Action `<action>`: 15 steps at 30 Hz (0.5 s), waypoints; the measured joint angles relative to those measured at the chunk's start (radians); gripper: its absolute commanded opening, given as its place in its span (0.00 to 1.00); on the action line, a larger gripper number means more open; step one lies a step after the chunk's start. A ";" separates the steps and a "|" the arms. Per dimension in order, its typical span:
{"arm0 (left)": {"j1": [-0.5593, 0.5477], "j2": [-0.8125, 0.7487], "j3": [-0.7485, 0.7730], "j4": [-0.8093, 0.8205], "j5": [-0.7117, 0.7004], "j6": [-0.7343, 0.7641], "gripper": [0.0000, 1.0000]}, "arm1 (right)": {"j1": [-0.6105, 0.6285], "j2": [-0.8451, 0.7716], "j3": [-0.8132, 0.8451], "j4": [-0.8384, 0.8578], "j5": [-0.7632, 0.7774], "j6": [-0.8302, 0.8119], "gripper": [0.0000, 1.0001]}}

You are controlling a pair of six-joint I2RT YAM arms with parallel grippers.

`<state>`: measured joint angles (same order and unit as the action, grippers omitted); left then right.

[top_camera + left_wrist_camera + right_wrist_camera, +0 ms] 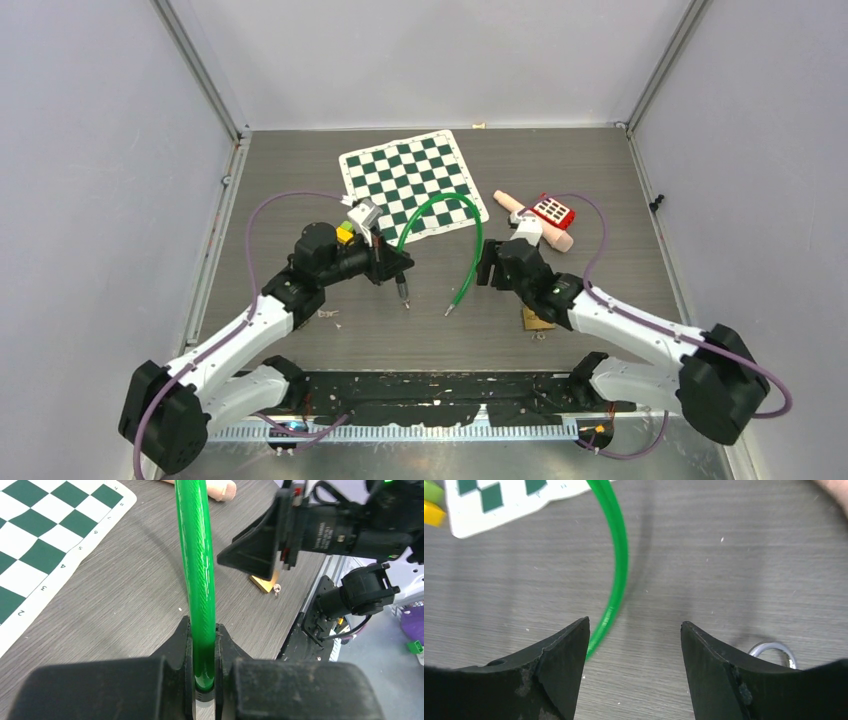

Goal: Lock with the key
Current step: Pick up the lock from the center of the board.

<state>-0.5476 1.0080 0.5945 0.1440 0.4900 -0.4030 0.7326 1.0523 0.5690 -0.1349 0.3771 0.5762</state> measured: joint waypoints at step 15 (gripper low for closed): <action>-0.002 -0.131 -0.036 -0.048 -0.004 0.015 0.00 | 0.000 0.334 -0.009 0.301 -0.157 0.088 0.68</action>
<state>-0.5499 0.8768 0.5587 0.0956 0.4862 -0.3882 0.7326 1.3861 0.5598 0.1658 0.2203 0.6643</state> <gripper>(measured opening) 0.064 0.698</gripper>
